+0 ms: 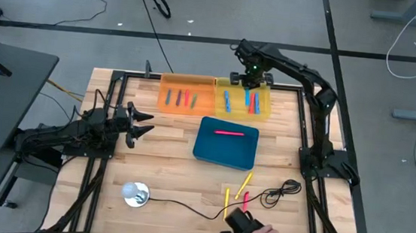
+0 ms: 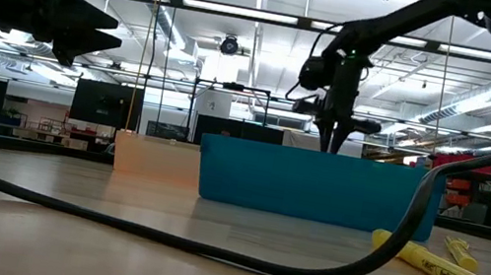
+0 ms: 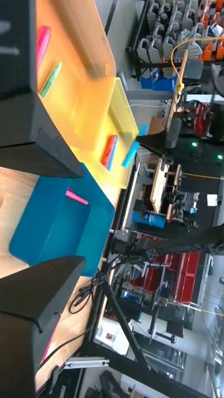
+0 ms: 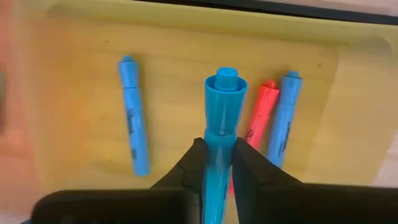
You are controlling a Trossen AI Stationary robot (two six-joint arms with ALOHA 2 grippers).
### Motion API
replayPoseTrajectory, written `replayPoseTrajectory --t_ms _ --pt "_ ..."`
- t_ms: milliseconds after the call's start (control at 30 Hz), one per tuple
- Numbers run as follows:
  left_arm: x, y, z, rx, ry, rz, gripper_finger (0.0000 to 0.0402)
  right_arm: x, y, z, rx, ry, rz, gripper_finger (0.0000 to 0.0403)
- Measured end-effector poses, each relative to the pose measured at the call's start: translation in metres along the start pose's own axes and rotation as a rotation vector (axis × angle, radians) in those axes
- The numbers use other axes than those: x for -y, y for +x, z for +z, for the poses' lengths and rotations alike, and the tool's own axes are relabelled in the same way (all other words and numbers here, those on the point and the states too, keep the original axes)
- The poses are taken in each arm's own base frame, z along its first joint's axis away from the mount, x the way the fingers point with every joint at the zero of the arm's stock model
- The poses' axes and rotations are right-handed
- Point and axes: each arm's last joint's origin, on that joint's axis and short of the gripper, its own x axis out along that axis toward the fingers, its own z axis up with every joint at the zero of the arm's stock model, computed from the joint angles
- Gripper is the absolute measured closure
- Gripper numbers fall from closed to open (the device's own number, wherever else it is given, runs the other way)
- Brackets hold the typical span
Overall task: Pick & Place Markers
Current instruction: Put the blue marker into the yellow transparent bin, then put the yellow highlighter into the blue bin
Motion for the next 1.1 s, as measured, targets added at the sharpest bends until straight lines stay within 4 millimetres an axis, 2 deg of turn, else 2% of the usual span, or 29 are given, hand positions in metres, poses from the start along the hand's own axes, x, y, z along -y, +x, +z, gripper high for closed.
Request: replayPoseTrajectory --t_ms 333,600,833,1100 --pt "0.0 0.0 0.0 0.0 0.001 0.0 0.0179 -0.003 0.038 0.008 -0.053 0.001 -0.052 0.0362" --pt "0.0 0.0 0.0 0.0 0.001 0.0 0.0179 -0.003 0.056 0.011 -0.097 -0.003 -0.066 0.0358" --pt "0.0 0.0 0.0 0.0 0.001 0.0 0.0179 -0.002 0.056 0.011 -0.106 -0.023 -0.072 0.0317" --pt "0.0 0.0 0.0 0.0 0.001 0.0 0.0179 0.0 0.056 0.01 -0.115 -0.051 -0.085 0.0243"
